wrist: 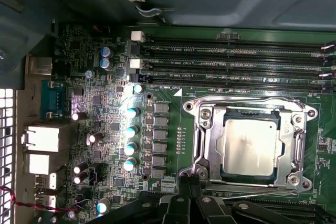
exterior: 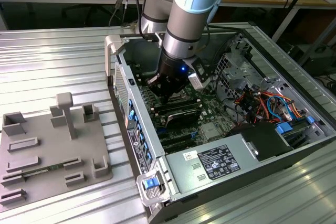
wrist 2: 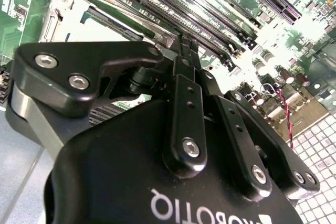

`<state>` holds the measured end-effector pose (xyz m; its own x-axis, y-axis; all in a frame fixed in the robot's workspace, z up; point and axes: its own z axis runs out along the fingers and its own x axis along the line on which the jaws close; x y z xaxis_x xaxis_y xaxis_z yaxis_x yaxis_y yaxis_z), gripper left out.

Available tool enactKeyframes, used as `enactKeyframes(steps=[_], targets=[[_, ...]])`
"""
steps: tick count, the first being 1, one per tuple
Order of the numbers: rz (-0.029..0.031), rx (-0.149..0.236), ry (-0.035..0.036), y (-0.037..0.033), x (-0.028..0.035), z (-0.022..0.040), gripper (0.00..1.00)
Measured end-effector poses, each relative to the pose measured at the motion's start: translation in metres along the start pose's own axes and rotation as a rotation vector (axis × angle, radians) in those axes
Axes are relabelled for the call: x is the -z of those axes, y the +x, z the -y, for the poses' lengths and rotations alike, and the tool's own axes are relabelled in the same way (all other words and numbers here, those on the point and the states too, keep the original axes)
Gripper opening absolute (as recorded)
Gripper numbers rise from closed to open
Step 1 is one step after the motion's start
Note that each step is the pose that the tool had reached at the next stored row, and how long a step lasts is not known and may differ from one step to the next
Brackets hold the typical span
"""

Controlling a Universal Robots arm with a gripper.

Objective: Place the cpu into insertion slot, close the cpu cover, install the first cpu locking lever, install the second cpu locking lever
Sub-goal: 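Install the second cpu locking lever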

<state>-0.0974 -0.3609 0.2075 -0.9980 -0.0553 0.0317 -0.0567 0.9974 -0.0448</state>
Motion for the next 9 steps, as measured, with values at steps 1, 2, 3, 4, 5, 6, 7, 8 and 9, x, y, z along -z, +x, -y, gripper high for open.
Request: enactKeyframes(steps=[1, 2, 3, 4, 5, 6, 7, 8, 9], targets=[[0.0, 0.0, 0.0, 0.0, 0.0, 0.0003, 0.11], [0.0, 0.0, 0.0, 0.0001, 0.0, 0.0005, 0.11], [0.0, 0.0, 0.0, 0.0001, 0.0, 0.0008, 0.11], [0.0, 0.0, 0.0001, 0.0001, 0.0, 0.0011, 0.11], [0.0, 0.0, 0.0001, 0.0001, 0.0, 0.0013, 0.11], [0.0, 0.0, 0.0001, 0.0001, 0.0, 0.0015, 0.11], [0.0, 0.0, 0.0001, 0.0001, 0.0, 0.0017, 0.11], [0.0, 0.0, 0.0001, 0.0001, -0.0001, 0.002, 0.11], [0.0, 0.0, 0.0001, 0.0001, -0.0001, 0.0021, 0.11]])
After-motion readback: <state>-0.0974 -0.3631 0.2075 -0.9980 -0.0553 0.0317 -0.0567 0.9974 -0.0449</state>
